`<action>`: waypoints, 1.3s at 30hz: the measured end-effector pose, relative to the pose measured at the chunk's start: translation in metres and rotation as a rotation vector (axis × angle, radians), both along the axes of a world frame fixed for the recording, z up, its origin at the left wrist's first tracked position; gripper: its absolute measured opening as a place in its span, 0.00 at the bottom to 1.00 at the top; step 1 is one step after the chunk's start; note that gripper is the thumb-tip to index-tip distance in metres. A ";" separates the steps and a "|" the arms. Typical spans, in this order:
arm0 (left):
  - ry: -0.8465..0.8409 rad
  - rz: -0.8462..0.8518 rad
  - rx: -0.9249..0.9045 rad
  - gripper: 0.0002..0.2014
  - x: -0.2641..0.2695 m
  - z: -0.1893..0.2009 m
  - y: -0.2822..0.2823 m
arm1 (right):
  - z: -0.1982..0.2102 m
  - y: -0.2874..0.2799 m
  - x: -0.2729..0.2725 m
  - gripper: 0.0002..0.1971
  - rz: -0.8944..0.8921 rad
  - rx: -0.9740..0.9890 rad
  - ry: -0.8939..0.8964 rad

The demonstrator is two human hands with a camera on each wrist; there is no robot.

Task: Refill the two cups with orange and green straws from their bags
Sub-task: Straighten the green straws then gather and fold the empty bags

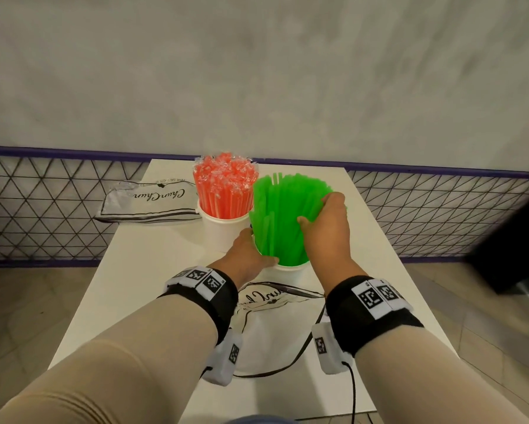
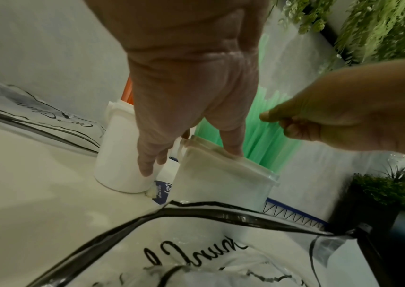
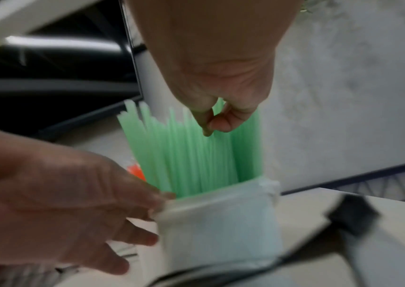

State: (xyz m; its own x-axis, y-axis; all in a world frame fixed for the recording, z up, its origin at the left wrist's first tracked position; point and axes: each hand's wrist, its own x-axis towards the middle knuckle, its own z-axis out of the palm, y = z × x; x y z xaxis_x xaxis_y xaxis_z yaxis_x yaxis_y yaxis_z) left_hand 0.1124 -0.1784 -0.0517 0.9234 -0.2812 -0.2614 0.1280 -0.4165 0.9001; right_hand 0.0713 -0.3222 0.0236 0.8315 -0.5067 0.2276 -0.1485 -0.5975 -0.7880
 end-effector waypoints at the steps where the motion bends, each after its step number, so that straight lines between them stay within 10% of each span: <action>1: -0.012 -0.008 0.002 0.44 0.001 0.000 0.000 | -0.001 -0.002 0.000 0.23 -0.003 0.012 0.005; 6: -0.027 -0.025 0.039 0.46 0.000 0.002 0.003 | 0.000 0.002 -0.016 0.35 -0.020 -0.051 -0.107; 11: 0.029 -0.069 0.281 0.30 -0.013 -0.006 0.033 | -0.025 -0.012 -0.058 0.16 -0.076 -0.266 -0.339; 18: -0.008 -0.419 0.478 0.08 -0.039 -0.036 0.049 | -0.104 -0.017 -0.084 0.29 0.057 -0.091 0.443; 23: -0.163 -0.588 0.743 0.16 -0.053 -0.070 0.058 | -0.101 -0.014 -0.087 0.11 0.270 -0.202 0.604; 34: -0.350 -0.491 0.478 0.18 -0.042 -0.054 0.083 | 0.032 -0.015 -0.086 0.09 0.526 0.001 0.303; 39: -0.691 -0.230 -0.054 0.12 -0.054 0.022 0.063 | 0.078 0.013 -0.067 0.18 0.557 -0.435 0.306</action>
